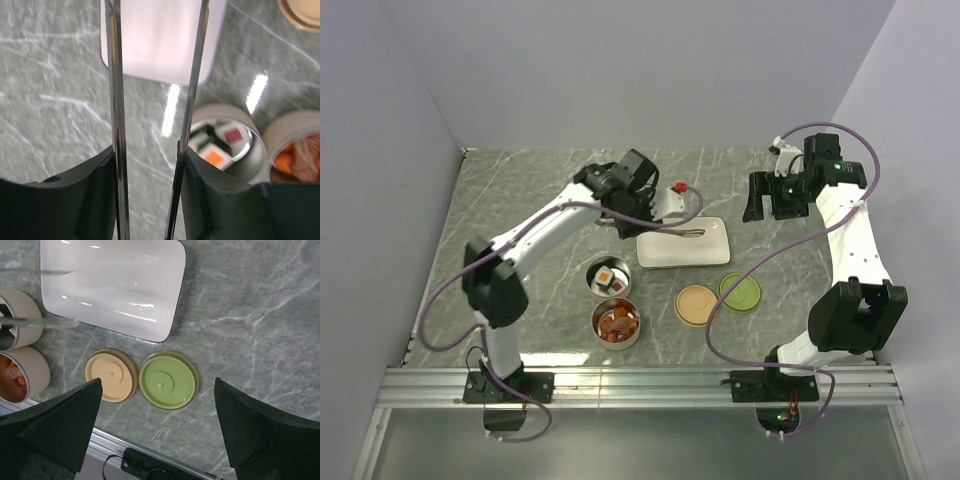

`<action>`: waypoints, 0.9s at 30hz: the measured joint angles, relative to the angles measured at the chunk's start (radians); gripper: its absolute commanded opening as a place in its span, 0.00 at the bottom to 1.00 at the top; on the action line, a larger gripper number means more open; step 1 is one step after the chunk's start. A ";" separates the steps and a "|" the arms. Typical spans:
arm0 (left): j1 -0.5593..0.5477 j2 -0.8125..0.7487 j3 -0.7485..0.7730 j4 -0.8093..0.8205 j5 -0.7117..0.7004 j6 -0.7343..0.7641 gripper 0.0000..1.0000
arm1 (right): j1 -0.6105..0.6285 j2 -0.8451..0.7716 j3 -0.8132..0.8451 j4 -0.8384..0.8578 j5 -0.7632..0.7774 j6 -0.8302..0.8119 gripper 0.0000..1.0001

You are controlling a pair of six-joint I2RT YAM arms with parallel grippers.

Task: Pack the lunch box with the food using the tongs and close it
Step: Put down the clamp

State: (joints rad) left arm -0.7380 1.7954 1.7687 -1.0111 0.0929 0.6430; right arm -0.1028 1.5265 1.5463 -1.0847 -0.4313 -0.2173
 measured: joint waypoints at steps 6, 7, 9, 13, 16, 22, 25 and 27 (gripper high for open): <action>0.025 0.218 0.166 0.036 0.018 0.030 0.52 | -0.001 0.000 0.019 0.003 0.005 0.005 1.00; 0.026 0.235 0.171 0.045 0.018 0.033 0.52 | -0.002 0.001 0.021 0.003 0.005 0.005 1.00; 0.027 0.269 0.179 0.061 0.024 0.045 0.53 | -0.004 0.003 0.023 0.003 0.004 0.007 1.00; 0.023 0.310 0.179 0.099 0.043 0.059 0.55 | -0.008 0.013 0.024 0.005 0.004 0.009 1.00; 0.020 0.326 0.179 0.130 0.053 0.074 0.56 | -0.008 0.025 0.024 0.006 0.003 0.011 1.00; 0.014 0.364 0.177 0.186 0.079 0.099 0.57 | -0.008 0.030 0.024 0.006 0.002 0.011 1.00; 0.010 0.376 0.144 0.219 0.080 0.118 0.58 | -0.008 0.030 0.024 0.007 0.002 0.011 1.00; 0.004 0.379 0.118 0.228 0.078 0.127 0.59 | -0.008 0.030 0.024 0.007 0.002 0.011 1.00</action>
State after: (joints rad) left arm -0.7338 2.1742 1.8870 -0.7830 0.1711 0.7700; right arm -0.1104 1.5562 1.5707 -1.0779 -0.4294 -0.2066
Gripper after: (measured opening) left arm 0.582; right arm 0.996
